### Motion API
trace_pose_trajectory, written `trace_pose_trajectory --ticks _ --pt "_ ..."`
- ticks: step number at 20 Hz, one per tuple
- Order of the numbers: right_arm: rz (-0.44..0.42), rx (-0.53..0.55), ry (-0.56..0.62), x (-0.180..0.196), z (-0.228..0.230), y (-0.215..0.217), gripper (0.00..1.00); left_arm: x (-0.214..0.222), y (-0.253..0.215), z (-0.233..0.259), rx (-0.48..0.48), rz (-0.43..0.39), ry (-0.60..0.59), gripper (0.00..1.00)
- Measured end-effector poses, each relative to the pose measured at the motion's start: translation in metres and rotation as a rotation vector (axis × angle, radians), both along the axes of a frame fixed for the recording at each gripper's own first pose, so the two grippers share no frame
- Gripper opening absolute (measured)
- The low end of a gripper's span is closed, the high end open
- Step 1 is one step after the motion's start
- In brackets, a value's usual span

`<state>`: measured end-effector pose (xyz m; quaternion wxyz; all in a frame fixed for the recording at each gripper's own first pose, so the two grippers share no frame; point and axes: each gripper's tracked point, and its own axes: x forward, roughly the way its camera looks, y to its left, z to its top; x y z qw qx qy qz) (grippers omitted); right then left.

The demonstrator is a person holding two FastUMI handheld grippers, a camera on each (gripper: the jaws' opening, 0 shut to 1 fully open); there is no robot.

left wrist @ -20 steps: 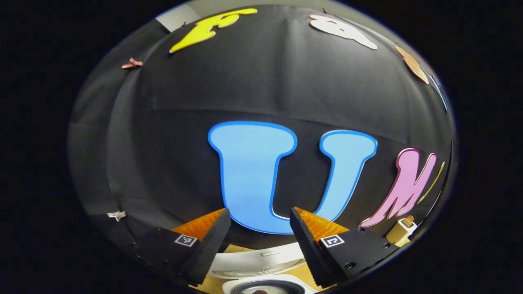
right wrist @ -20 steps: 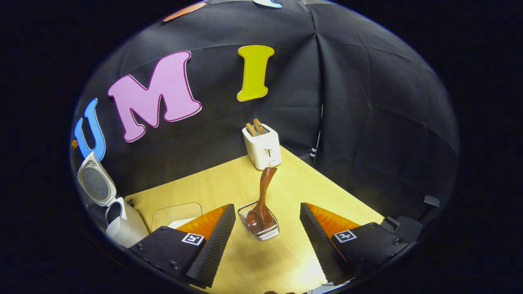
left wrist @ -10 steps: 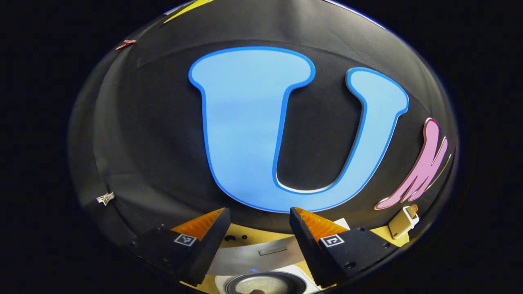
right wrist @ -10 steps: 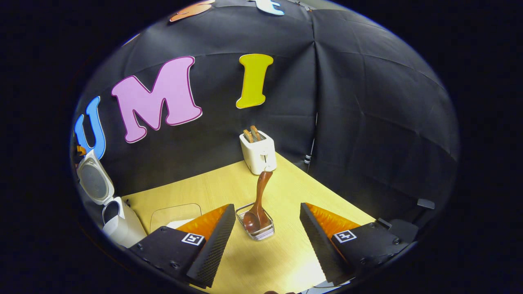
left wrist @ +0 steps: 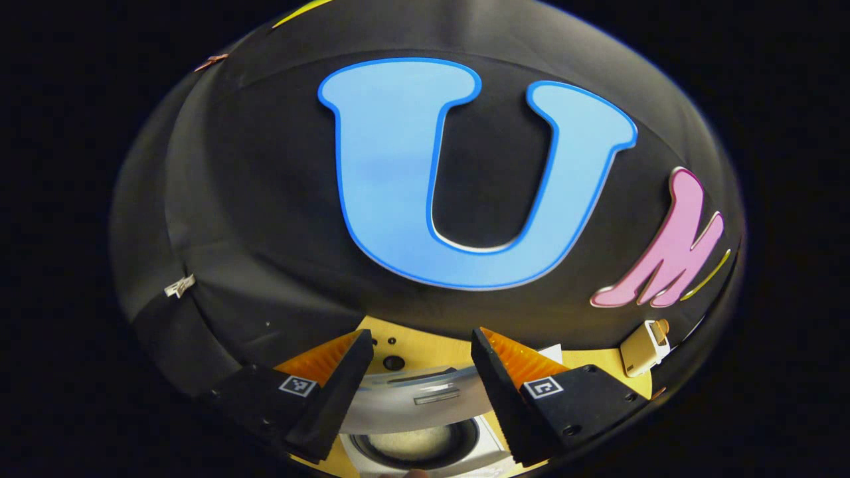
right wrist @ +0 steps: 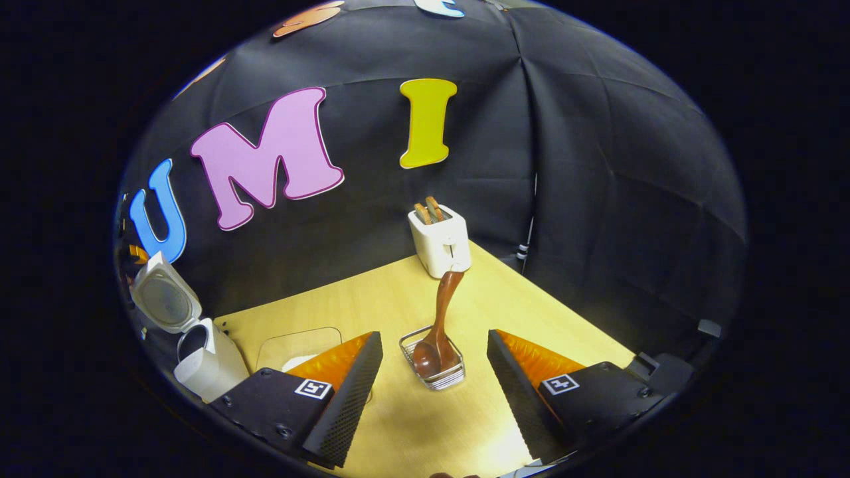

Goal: Close the left gripper, press the button to open the rice cooker; take a wooden spoon from the chopstick holder with the right hand, scoop a spoonful of rice and pour it into the rice cooker, then put the wooden spoon back into the chopstick holder.

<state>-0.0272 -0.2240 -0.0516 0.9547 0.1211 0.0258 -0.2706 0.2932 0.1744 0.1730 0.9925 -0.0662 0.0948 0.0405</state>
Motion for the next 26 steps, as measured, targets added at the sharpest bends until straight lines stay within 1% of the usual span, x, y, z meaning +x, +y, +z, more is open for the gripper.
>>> trace_pose_trajectory --ticks 5,8,10,13,17,19,21,22,23,25,26 --pt "0.060 0.000 0.014 0.003 -0.009 0.002 0.98 -0.039 -0.023 -0.058 -0.040 0.011 0.070 0.98" --pt "0.073 0.012 0.016 -0.002 -0.015 0.000 0.98 -0.054 -0.033 -0.097 -0.015 0.018 0.116 0.97" --pt "0.080 0.032 0.026 -0.005 -0.022 -0.002 0.98 -0.057 -0.038 -0.124 0.003 0.030 0.133 0.97" --pt "0.089 0.036 0.052 -0.010 -0.032 -0.002 0.98 -0.061 -0.044 -0.155 0.004 0.051 0.162 0.98" --pt "0.102 0.036 0.096 -0.024 -0.050 -0.003 0.98 -0.065 -0.051 -0.195 -0.028 0.057 0.217 0.98" --pt "0.096 0.048 0.100 -0.027 -0.053 -0.006 0.98 -0.067 -0.052 -0.210 -0.005 0.050 0.223 0.98" --pt "0.094 0.048 0.096 -0.027 -0.053 -0.006 0.98 -0.069 -0.050 -0.217 0.063 0.041 0.217 0.98" --pt "0.094 0.044 0.094 -0.028 -0.053 -0.006 0.98 -0.069 -0.050 -0.219 0.103 0.037 0.217 1.00" --pt "0.096 0.044 0.095 -0.027 -0.053 -0.005 0.98 -0.068 -0.050 -0.219 0.116 0.037 0.206 0.98" --pt "0.106 0.052 0.097 -0.025 -0.056 0.000 0.98 -0.068 -0.052 -0.218 0.075 0.050 0.182 0.98" --pt "0.113 0.056 0.098 -0.022 -0.058 0.003 0.98 -0.066 -0.053 -0.219 0.079 0.054 0.174 0.99"
